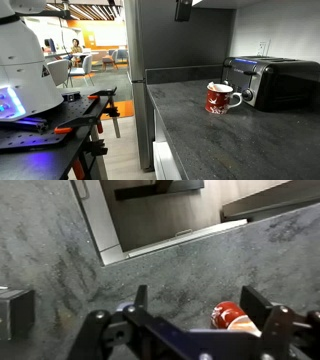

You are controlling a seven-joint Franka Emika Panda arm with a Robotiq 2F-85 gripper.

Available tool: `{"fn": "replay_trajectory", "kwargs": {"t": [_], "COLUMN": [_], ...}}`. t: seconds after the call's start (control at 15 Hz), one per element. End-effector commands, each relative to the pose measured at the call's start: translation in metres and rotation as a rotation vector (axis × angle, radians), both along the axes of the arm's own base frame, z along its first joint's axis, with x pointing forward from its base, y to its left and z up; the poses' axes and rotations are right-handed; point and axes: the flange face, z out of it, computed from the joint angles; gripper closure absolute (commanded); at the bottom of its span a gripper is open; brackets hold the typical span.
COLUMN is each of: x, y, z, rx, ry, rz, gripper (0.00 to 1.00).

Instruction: Pick the marker from the cup and put it on the counter

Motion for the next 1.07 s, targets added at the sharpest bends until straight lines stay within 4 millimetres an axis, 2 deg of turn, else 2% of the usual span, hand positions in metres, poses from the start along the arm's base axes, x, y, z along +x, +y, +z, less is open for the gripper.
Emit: {"fn": "replay_trajectory", "kwargs": {"t": [0.0,0.27,0.4,0.6,0.73,0.87,1.0], "x": [0.0,0.0,0.009,0.03,0.048,0.07,0.094], "y": [0.0,0.0,0.009,0.039,0.063,0.085,0.099], "z": [0.001,0.001,-0.002,-0.011,-0.021,-0.035,-0.053], "rx": [0.0,0.0,-0.006,0.042,0.064,0.061,0.05], "ry": [0.0,0.0,-0.004,-0.022,-0.001,-0.001,0.002], "rz": [0.0,0.0,-0.053,-0.144,-0.272,-0.362,-0.426], "gripper": [0.0,0.0,0.0,0.0,0.0,0.0,0.0]}}
